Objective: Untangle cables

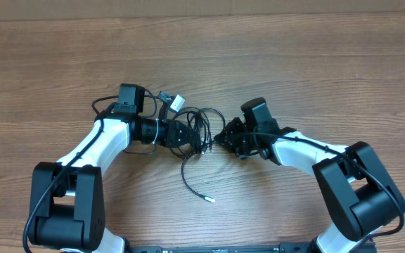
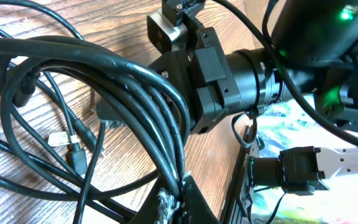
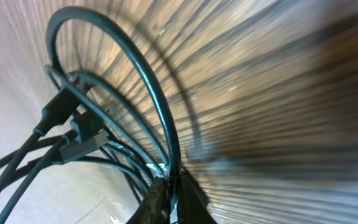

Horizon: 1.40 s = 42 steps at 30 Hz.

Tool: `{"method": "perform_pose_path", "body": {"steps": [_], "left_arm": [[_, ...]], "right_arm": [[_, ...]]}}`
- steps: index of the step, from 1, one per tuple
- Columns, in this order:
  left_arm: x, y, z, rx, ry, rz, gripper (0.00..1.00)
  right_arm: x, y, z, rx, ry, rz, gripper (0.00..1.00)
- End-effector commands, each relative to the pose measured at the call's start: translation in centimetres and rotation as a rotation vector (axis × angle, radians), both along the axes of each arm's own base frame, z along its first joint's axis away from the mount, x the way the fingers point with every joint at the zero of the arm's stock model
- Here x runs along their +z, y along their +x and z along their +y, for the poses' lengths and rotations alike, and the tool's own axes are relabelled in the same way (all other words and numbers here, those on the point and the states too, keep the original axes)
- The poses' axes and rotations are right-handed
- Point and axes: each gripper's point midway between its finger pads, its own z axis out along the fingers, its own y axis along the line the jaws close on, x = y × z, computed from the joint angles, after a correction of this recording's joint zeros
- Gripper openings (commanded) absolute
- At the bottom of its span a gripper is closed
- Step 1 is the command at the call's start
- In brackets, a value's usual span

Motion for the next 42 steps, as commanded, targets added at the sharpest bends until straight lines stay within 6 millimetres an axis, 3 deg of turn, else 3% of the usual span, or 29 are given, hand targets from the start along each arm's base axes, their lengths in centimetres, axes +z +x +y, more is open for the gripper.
{"method": "perform_pose_path", "body": {"steps": [1,7,20,27,31,33,36,42], "left_arm": [[0.1,0.4,-0.1,-0.012,-0.002,-0.027,0.04],[0.1,0.3,-0.1,-0.012,-0.001,-0.025,0.04],[0.1,0.3,-0.1,-0.012,-0.001,-0.025,0.04],[0.1,0.3,-0.1,-0.012,-0.001,-0.026,0.04],[0.1,0.3,-0.1,-0.012,-0.001,-0.025,0.04],[0.1,0.3,-0.1,-0.012,-0.001,-0.025,0.04],[0.1,0.3,-0.1,-0.012,-0.001,-0.025,0.05],[0.1,0.3,-0.1,-0.012,-0.001,-0.026,0.04]], "right_arm": [[-0.4,0.1,-0.9,0.023,-0.019,-0.012,0.04],[-1.2,0.0,-3.2,0.006,-0.059,0.026,0.04],[-3.3,-1.2,-12.3,0.02,-0.182,0.107,0.04],[-3.8,-2.2,-15.4,-0.025,-0.203,0.177,0.04],[-3.9,-2.6,-15.8,-0.032,-0.215,0.198,0.04],[-3.8,-2.6,-15.5,-0.027,-0.199,0.2,0.09],[-3.2,-2.5,-14.4,-0.011,-0.13,0.193,0.24],[-0.5,-1.4,-11.8,0.058,0.058,0.125,0.26]]}}
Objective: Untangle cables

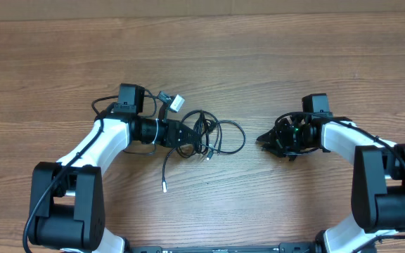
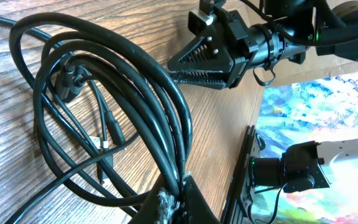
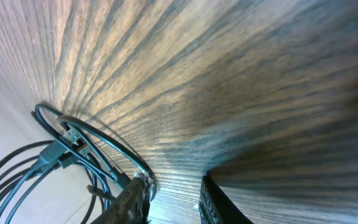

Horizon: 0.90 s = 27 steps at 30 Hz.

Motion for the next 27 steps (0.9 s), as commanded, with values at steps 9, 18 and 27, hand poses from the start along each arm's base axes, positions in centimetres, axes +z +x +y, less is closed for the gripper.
{"method": "perform_pose_path", "body": {"steps": [9,18,27], "left_arm": [[0.2,0.3,-0.1,-0.013,-0.004,-0.026,0.04],[0.2,0.3,-0.1,-0.013,-0.004,-0.026,0.04],[0.2,0.3,-0.1,-0.013,-0.004,-0.026,0.04]], "right_arm": [[2.5,-1.7,5.4,0.103,0.229,0.05,0.31],[2.0,-3.9,8.9,0.084,0.198,0.2,0.42],[0.5,-2.5,10.4,-0.042,0.067,0.191,0.63]]}}
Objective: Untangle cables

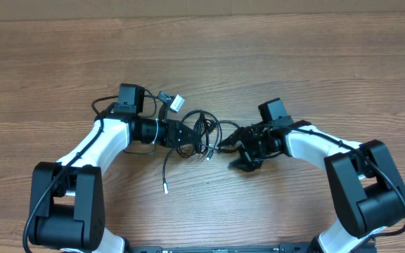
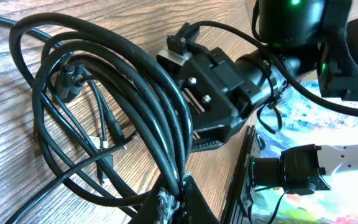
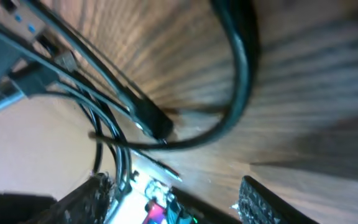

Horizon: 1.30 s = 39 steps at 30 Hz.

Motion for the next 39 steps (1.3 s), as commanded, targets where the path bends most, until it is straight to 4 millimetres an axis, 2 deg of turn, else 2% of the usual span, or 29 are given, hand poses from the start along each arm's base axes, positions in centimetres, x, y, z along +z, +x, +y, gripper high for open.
{"method": "perform_pose_path", "body": {"steps": [1,5,12,19,24,32,39], "left_arm": [[0.2,0.3,-0.1,-0.013,-0.004,-0.026,0.04],[0.2,0.3,-0.1,-0.013,-0.004,-0.026,0.04],[0.2,0.3,-0.1,-0.013,-0.004,-0.026,0.04],[0.2,0.3,-0.1,-0.013,-0.004,-0.026,0.04],[0.2,0.3,-0.1,-0.013,-0.004,-0.026,0.04],[0.2,0.4,-0.2,-0.013,-0.005,-0.03,0.04],[0.1,0.5,-0.1,-0.011,-0.001,-0.033,0.04]], "right_arm": [[-1.2,1.3,-0.4,-0.123,-0.103,0.031,0.6],[-2.3,1.7,-1.0,-0.21,-0.204,0.047,0.51],[-3.3,1.0,-0.2,-0.265,-0.304,0.052,0.49],[-3.8,0.7,0.1,-0.335,-0.367,0.059,0.36],[-4.0,1.0,-0.5,-0.352,-0.396,0.038,0.24],[-4.6,0.5,-1.8,-0.365,-0.458,0.057,0.05],[-4.9,0.6,-3.9,-0.277,-0.502,0.014,0.04]]}}
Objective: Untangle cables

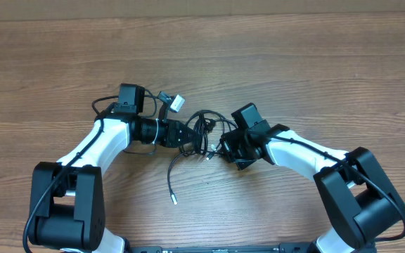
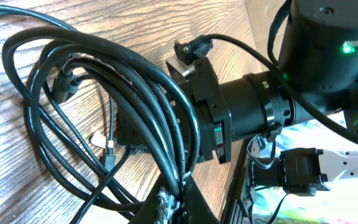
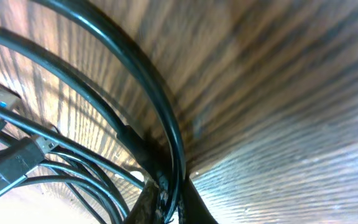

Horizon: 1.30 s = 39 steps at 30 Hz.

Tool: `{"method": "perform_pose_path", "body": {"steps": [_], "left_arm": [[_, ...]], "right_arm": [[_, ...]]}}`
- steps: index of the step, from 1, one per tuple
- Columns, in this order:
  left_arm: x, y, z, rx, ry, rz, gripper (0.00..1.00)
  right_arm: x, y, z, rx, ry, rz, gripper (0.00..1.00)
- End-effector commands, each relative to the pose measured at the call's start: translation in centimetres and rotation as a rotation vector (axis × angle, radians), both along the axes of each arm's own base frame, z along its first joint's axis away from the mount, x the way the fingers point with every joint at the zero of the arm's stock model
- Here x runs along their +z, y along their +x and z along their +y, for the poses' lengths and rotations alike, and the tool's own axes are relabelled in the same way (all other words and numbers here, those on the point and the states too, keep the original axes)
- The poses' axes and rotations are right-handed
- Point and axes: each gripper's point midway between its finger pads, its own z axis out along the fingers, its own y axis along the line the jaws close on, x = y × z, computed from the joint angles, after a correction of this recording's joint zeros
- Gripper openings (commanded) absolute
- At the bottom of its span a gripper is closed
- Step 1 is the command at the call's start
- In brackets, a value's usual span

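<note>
A knot of black cables (image 1: pixel 204 128) lies on the wooden table between my two arms. My left gripper (image 1: pixel 190 138) is at its left side, shut on a bundle of several strands (image 2: pixel 178 185). From the right, my right gripper (image 1: pixel 224 145) is shut on one black loop (image 3: pixel 166 194) at the tangle's edge. The right wrist body (image 2: pixel 229 118) fills the left wrist view just behind the coils (image 2: pixel 104 93). One loose cable end (image 1: pixel 174 202) trails toward the front of the table.
A white connector (image 1: pixel 177 102) lies just behind the tangle, near the left wrist camera block (image 1: pixel 130 98). Wooden table surface (image 1: pixel 294 63) stretches all round. A pale wall strip runs along the far edge (image 1: pixel 202 5).
My right gripper was open just right of the tangle; now it sits closer in and is shut on a cable loop. The loose cable end lies a little nearer the front.
At first both grippers were shut on cables at the tangle. Then the right one was open and well off to the right, with a loop drawn out that way. It was back beside the tangle, open, and now grips a loop. The left has held its bundle throughout.
</note>
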Motion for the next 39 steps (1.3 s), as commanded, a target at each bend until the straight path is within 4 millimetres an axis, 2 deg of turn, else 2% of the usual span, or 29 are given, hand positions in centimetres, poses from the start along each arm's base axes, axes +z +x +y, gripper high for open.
{"method": "perform_pose_path", "body": {"steps": [1,7,11,22,33,35,39], "left_arm": [[-0.1,0.5,0.0,-0.003,0.014,-0.026,0.04],[-2.0,1.3,1.2,0.095,0.142,0.051,0.04],[-2.3,1.4,1.4,0.11,0.161,0.062,0.04],[-2.4,1.5,1.5,0.112,0.164,0.062,0.04],[-2.7,1.6,1.8,0.126,0.187,0.067,0.04],[-3.2,1.7,2.3,0.148,0.221,0.077,0.04],[-5.7,2.4,5.6,0.33,0.406,0.199,0.04]], "right_arm": [[-2.6,0.1,-4.4,0.035,-0.156,-0.02,0.04],[-2.1,0.8,-5.4,0.161,-0.076,-0.062,0.04],[-1.9,0.8,-6.9,0.178,-0.041,-0.045,0.04],[-2.5,-0.4,-14.3,0.152,-0.085,0.046,0.04],[-3.6,-1.8,-22.2,-0.008,-0.289,0.157,0.04],[-3.6,-1.8,-22.9,-0.029,-0.295,0.162,0.04],[-3.5,-1.5,-23.5,-0.085,-0.246,0.161,0.04]]}}
